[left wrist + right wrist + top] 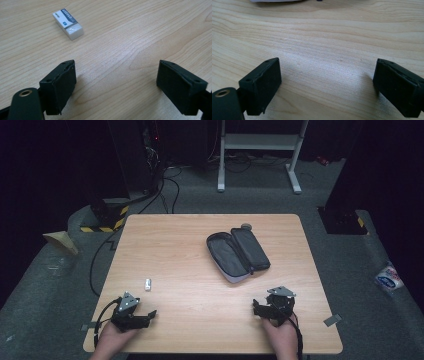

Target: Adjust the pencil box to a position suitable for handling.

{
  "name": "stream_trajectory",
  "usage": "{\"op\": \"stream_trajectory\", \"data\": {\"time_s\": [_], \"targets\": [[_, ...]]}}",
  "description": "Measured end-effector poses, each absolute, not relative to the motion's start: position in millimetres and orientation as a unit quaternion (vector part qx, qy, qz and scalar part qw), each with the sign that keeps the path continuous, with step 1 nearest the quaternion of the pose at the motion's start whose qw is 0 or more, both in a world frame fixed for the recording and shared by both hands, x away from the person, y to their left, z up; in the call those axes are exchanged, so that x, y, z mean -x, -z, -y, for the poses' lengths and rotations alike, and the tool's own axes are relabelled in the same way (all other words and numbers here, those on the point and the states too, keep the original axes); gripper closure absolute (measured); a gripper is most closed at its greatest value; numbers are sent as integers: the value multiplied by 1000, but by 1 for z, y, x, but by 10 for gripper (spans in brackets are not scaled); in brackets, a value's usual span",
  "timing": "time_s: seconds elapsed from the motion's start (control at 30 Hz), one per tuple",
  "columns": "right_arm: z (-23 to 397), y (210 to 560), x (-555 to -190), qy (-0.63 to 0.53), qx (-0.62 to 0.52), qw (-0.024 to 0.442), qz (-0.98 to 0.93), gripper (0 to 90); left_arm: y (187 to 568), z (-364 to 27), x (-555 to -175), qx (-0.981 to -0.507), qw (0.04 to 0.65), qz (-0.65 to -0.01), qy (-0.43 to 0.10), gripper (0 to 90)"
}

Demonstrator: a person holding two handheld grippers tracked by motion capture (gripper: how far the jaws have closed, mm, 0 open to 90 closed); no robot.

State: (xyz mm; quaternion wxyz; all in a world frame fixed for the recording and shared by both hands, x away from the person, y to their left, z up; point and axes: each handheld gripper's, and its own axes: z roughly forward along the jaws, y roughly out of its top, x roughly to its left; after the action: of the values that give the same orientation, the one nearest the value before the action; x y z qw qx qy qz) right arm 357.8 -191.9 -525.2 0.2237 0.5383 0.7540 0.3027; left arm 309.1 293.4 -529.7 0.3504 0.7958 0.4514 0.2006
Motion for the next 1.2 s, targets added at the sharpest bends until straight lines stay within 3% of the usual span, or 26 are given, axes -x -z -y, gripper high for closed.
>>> {"op": "stream_trajectory", "data": {"time_s": [0.7, 1.2], "targets": [[193, 525, -358, -304, -537, 223, -755, 83, 530, -293, -309, -793, 347, -457, -205, 158], [197, 521, -355, -313, -527, 224, -757, 118, 530, -295, -312, -787, 326, -482, -206, 34]]}}
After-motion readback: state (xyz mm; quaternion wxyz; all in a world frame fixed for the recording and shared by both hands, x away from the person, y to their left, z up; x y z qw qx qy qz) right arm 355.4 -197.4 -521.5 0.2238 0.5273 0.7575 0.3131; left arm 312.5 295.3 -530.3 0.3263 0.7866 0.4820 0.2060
